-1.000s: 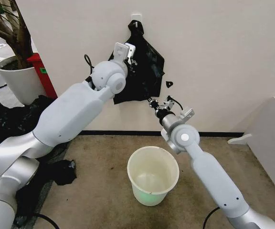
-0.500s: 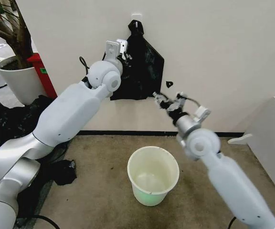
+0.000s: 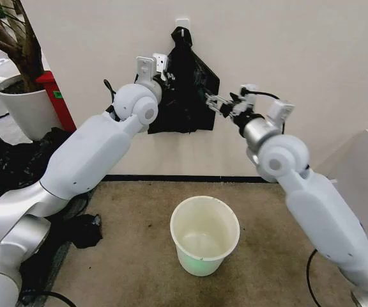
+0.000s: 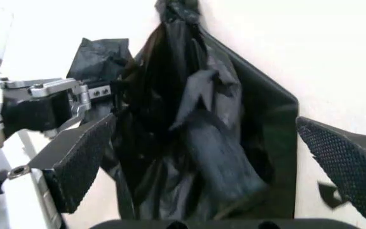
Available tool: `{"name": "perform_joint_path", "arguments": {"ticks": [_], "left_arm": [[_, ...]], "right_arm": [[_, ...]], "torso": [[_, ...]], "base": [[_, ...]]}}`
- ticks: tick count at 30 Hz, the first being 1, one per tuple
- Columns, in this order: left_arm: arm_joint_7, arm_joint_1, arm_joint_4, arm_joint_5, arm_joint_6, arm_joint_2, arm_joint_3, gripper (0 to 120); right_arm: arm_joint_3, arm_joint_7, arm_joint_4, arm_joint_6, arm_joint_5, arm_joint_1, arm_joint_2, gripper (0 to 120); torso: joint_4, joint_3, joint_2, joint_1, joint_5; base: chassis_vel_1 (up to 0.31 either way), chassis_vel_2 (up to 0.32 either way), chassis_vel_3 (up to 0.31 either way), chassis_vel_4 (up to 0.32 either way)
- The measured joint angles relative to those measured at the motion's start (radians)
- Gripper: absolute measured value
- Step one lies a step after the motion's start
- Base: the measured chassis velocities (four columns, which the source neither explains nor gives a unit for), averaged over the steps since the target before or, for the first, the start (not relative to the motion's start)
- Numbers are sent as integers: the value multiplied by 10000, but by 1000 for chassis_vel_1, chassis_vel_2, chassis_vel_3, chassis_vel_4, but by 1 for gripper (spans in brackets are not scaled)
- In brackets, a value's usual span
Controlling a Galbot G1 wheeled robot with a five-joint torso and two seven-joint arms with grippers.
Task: Place the garbage bag over the trash bin.
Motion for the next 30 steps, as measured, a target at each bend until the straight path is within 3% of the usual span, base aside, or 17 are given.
{"name": "perform_joint_path", "arguments": {"ticks": [8,13,23,30], "left_arm": [[-13,60,-158,-121,-1,191,-10,0],[-46,51,-167,-165,1,132,-48,0],[-64,31,-248,-246,26,158,-102,0],[-65,2,-309,-308,49,208,-145,0]], "right_arm": [[-908,107,-1181,-641,-1909,1088,798,87],[-1121,180,-1798,-736,-2144,1407,1150,70],[-1234,541,-2498,-748,-2440,1530,1740,63],[-1299,660,-2890,-649,-3131,1605,1910,49]], "torso": [[0,0,0,0,1],[-3,0,0,0,1],[-1,0,0,0,1],[-3,0,0,0,1]], "base": [[0,0,0,0],[0,0,0,0],[0,0,0,0],[0,0,0,0]]}}
